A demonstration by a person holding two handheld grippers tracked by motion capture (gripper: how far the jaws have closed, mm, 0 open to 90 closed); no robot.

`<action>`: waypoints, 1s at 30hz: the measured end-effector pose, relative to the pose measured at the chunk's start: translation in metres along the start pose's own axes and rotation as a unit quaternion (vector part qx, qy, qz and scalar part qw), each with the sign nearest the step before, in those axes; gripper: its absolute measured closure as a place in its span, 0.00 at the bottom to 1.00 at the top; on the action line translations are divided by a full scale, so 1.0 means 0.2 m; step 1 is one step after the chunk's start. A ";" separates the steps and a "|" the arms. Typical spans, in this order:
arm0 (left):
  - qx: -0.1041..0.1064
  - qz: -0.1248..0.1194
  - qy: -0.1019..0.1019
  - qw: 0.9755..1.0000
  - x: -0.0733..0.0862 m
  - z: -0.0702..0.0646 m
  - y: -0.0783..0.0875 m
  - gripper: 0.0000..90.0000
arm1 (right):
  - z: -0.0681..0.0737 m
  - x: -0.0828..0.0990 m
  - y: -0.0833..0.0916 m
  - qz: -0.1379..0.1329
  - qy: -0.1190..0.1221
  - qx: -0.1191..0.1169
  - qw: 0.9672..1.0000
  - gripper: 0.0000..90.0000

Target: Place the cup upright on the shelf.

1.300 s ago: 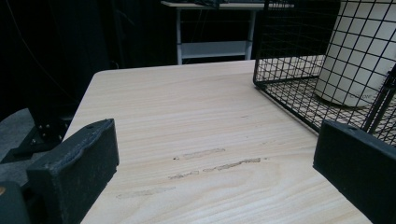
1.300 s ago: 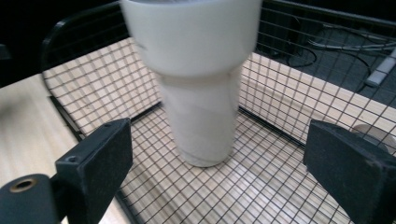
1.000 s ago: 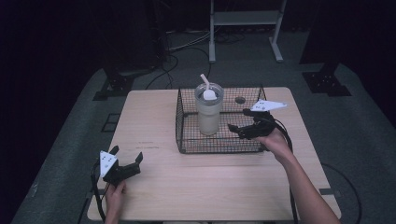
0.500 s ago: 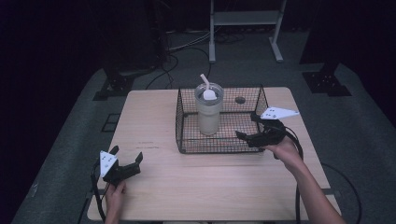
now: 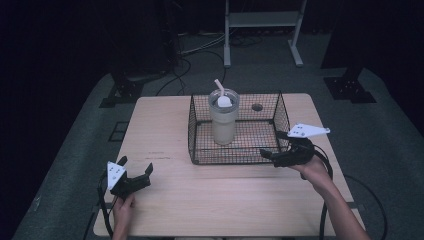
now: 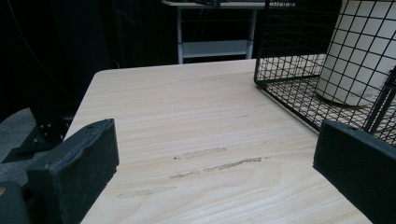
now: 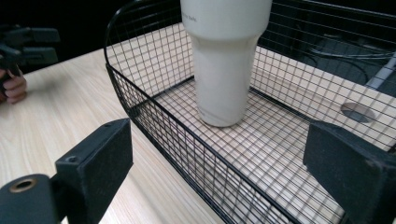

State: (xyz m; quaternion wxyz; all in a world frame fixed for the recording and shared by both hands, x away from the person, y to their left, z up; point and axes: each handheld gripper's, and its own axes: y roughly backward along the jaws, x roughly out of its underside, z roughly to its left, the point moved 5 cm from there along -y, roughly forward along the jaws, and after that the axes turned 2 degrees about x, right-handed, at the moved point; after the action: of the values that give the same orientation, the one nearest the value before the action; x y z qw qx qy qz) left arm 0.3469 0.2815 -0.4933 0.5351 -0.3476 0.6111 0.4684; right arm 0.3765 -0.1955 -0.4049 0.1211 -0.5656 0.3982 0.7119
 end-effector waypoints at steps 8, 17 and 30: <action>-0.001 0.000 0.001 1.000 0.00 0.00 0.00 0.00 | 0.00 0.06 0.05 0.003 -0.002 0.003 1.000 0.08; 0.000 0.001 -0.001 1.000 0.00 0.00 0.00 0.00 | 0.00 0.12 0.10 0.003 -0.005 0.010 1.000 0.08; -0.001 0.002 -0.003 1.000 0.00 0.00 0.00 0.00 | 0.00 0.20 0.16 0.010 -0.015 0.014 1.000 0.08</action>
State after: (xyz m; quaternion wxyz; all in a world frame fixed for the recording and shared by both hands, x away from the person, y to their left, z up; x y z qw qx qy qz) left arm 0.3469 0.2812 -0.4933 0.5357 -0.3452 0.6098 0.4712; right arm 0.3432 -0.2289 -0.4272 0.1286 -0.5489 0.4120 0.7159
